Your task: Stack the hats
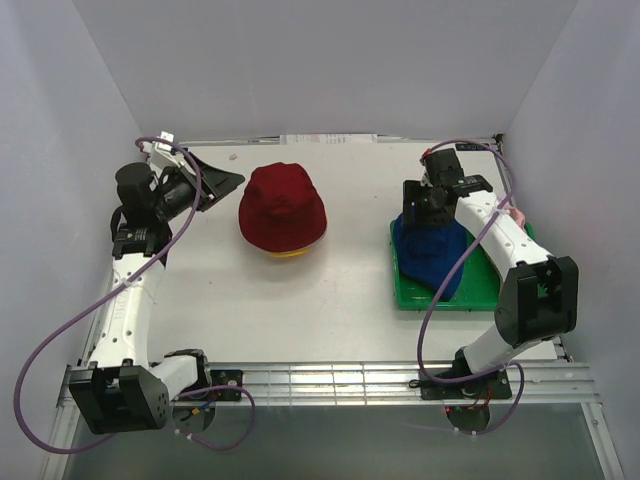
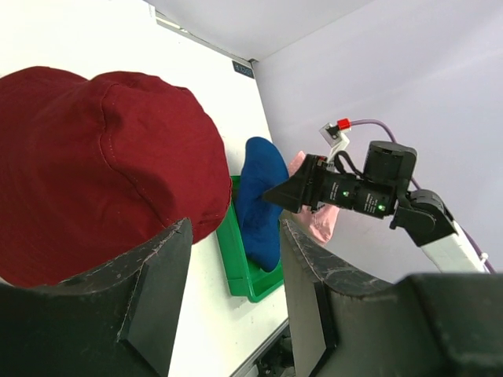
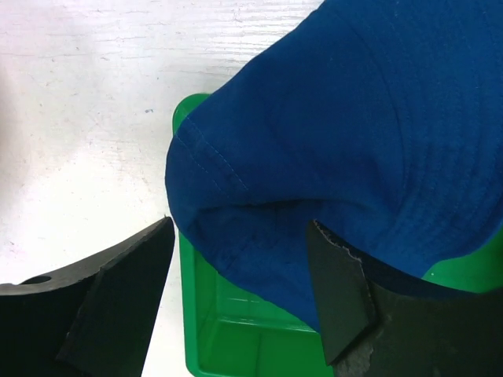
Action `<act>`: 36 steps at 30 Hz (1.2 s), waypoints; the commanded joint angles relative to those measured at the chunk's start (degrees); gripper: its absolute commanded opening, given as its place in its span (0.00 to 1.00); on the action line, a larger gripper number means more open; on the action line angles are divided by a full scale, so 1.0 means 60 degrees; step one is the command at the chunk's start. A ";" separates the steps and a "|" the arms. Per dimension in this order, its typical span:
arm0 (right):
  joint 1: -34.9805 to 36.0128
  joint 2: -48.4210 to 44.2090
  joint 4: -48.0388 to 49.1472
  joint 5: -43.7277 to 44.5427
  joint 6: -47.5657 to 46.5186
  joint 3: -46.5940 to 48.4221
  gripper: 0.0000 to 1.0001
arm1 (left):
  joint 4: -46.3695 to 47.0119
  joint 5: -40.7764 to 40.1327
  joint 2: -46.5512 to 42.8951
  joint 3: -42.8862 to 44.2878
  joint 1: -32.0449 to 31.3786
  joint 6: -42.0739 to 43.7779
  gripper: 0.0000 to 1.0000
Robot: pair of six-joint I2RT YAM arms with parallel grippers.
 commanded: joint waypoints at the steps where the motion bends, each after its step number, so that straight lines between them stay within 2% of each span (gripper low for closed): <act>1: 0.0158 -0.0215 0.0585 0.0024 0.0224 -0.0283 0.73 | -0.0135 0.0261 -0.0367 -0.0128 -0.0035 0.0041 0.59; 9: 0.1285 -0.0260 0.1039 0.0770 0.0723 -0.0810 0.71 | -0.0164 0.0262 -0.0426 -0.0172 -0.0079 0.0012 0.59; 14: 0.1359 -0.0084 0.1376 0.1136 0.0899 -0.1103 0.60 | -0.0252 0.0247 -0.0470 -0.0231 -0.0108 0.0041 0.59; 20: 0.1345 0.0238 0.1522 0.1342 0.0855 -0.1206 0.55 | -0.0398 0.0218 -0.0484 -0.0230 -0.0108 0.0129 0.59; 25: 0.1345 0.0194 0.1728 0.1313 0.0812 -0.1250 0.38 | -0.0399 0.0203 -0.0484 -0.0245 -0.0123 0.0115 0.59; 28: 0.1345 0.0326 0.1684 0.1284 0.0753 -0.1148 0.34 | -0.0428 0.0203 -0.0484 -0.0289 -0.0123 0.0115 0.59; 30: 0.1345 0.0385 0.1699 0.1196 0.0738 -0.1119 0.34 | -0.0442 0.0218 -0.0499 -0.0304 -0.0137 0.0129 0.59; 36: 0.1345 0.0385 0.1743 0.1064 0.0738 -0.1118 0.43 | -0.0516 0.0189 -0.0543 -0.0319 -0.0137 0.0159 0.59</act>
